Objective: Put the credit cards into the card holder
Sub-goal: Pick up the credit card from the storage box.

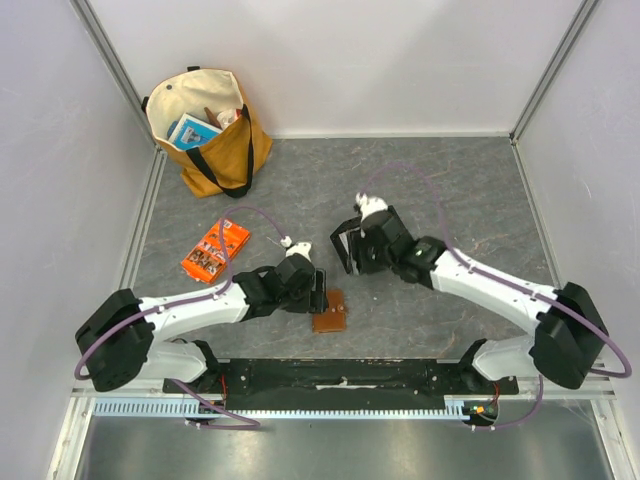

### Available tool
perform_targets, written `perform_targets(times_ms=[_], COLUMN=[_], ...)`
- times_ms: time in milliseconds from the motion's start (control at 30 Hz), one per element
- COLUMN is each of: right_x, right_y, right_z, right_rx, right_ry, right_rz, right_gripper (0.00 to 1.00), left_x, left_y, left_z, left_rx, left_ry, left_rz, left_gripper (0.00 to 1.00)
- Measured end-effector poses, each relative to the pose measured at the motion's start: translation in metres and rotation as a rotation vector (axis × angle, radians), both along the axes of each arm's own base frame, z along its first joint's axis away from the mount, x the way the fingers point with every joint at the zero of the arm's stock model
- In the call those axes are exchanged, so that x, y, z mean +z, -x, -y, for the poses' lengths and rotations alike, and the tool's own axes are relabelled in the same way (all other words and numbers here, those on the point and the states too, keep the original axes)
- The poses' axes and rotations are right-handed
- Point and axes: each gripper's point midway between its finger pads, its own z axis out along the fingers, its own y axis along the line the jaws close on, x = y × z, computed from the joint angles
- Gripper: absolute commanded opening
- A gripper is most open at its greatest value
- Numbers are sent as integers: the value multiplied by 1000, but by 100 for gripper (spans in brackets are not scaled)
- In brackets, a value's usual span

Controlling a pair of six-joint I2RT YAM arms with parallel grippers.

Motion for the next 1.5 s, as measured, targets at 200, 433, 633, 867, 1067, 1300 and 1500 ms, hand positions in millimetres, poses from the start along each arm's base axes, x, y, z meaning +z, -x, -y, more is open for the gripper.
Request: perform_targets(times_ms=[200, 433, 633, 867, 1067, 1300, 1500], right_x=[74, 10, -26, -19, -35, -47, -46], right_y=[-82, -120, -125, -136, -144, -146, -146], right_z=[14, 35, 50, 54, 67, 58, 52], right_rx=[-114, -146, -148, -143, -165, -130, -105], right_ry=[-111, 13, 83, 84, 88, 34, -1], right_rz=[174, 62, -11, 21, -13, -49, -56], right_gripper=[63, 66, 68, 71, 74, 73, 63], left_x=[26, 50, 27, 13, 7, 0, -4], left_y=[-21, -79, -101, -113, -119, -121, -119], left_z=[14, 37, 55, 64, 76, 89, 93], left_rx=[-6, 27, 7, -7, -34, -64, -74], left_ry=[78, 216, 249, 291, 342, 396, 415], left_rz=[21, 57, 21, 12, 13, -1, -20], left_gripper=[81, 81, 80, 80, 78, 73, 73])
